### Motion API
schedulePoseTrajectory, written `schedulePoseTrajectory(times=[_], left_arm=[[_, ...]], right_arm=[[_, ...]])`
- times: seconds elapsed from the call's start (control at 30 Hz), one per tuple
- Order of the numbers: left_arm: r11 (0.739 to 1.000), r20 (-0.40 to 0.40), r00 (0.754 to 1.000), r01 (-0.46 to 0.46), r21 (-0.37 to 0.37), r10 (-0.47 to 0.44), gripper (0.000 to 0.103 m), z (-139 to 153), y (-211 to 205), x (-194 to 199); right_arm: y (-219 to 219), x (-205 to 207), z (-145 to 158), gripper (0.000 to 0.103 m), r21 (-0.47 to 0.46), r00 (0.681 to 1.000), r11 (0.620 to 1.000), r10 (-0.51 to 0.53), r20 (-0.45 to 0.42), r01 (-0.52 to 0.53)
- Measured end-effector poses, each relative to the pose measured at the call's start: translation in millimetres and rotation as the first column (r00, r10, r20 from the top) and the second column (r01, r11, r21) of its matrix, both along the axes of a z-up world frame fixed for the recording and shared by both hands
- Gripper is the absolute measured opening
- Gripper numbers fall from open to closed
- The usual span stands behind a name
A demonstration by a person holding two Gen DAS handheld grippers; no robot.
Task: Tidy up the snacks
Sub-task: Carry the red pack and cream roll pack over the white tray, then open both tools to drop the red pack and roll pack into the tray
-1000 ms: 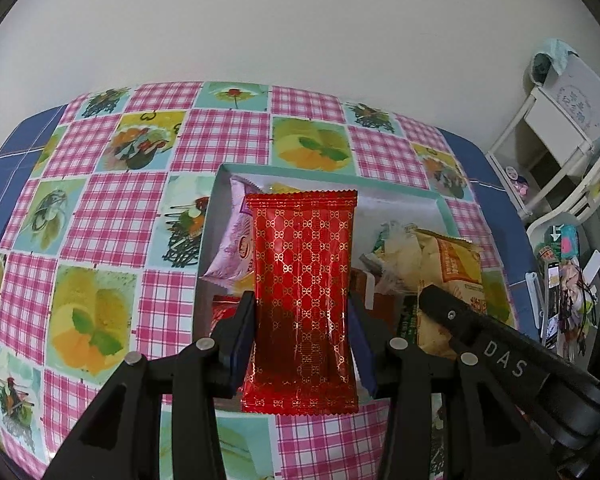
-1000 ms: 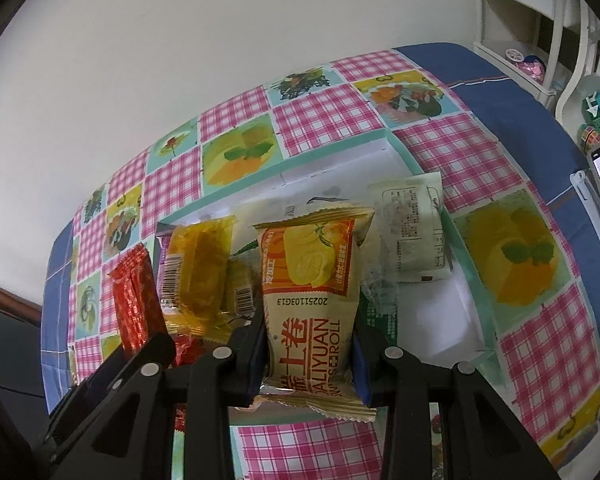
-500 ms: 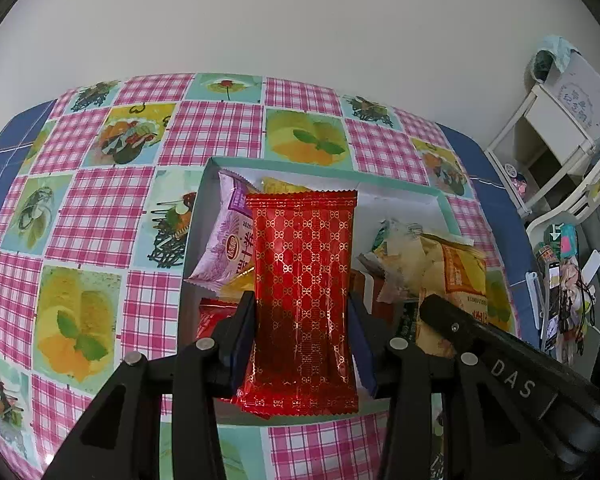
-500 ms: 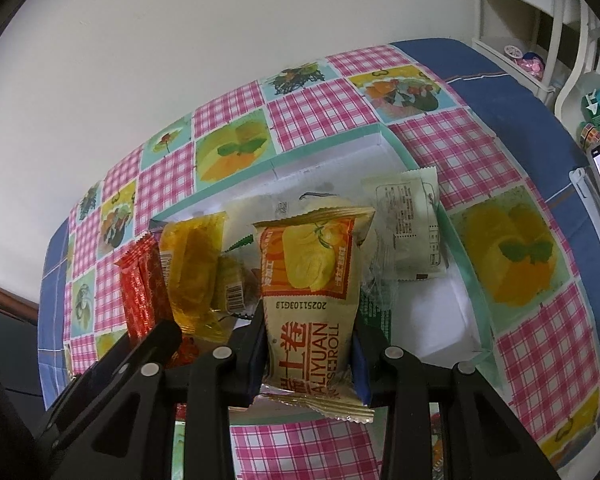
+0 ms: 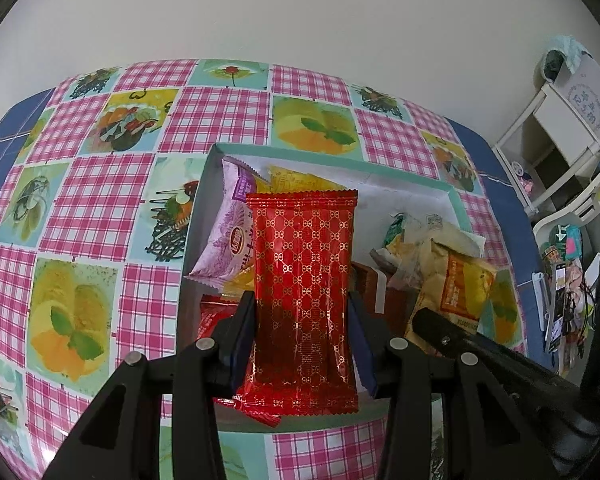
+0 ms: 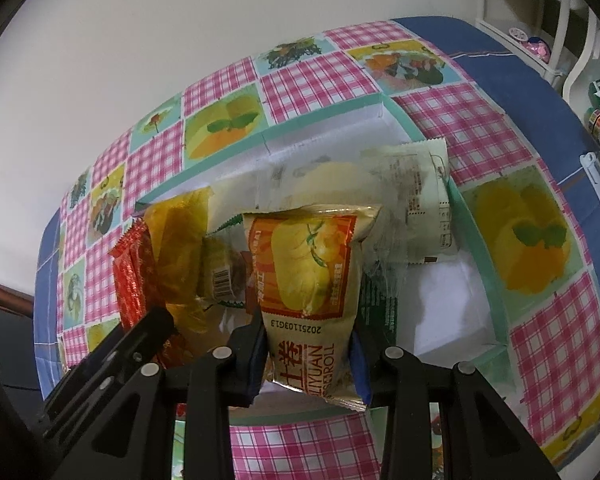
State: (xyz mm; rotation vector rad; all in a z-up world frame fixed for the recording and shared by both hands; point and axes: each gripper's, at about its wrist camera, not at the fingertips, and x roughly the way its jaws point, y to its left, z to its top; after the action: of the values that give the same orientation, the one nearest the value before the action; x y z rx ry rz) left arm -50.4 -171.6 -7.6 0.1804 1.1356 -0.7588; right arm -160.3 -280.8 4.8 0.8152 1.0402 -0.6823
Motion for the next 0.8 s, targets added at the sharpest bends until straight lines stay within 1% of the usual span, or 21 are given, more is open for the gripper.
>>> schedulePoseTrajectory(times=[0.23, 0.4, 0.7, 0.8], left_arm=[[1.000, 0.014, 1.000, 0.002, -0.017, -0.002, 0.045, 0.2, -4.2, 5.6], [0.999, 0.003, 1.000, 0.004, -0.042, -0.004, 0.045, 0.6, -7.5, 10.3], [0.999, 0.017, 1.000, 0.010, -0.043, -0.009, 0.045, -1.3, -17.0, 15.2], [0.999, 0.010, 1.000, 0.011, -0.047, -0.010, 0.046, -2.7, -17.4, 16.5]], right_arm=[[0.2, 4.7, -4.6, 0.038, -0.001, 1.000, 1.000, 0.013, 0.003, -0.013], [-5.1, 7.6, -6.9, 0.038, 0.004, 0.999, 1.000, -0.001, 0.040, 0.000], [-13.0, 12.7, -9.1, 0.038, 0.001, 0.998, 1.000, -0.017, 0.052, 0.017], [-14.4, 14.1, -9.6, 0.038, 0.000, 0.999, 1.000, -0.014, 0.049, 0.015]])
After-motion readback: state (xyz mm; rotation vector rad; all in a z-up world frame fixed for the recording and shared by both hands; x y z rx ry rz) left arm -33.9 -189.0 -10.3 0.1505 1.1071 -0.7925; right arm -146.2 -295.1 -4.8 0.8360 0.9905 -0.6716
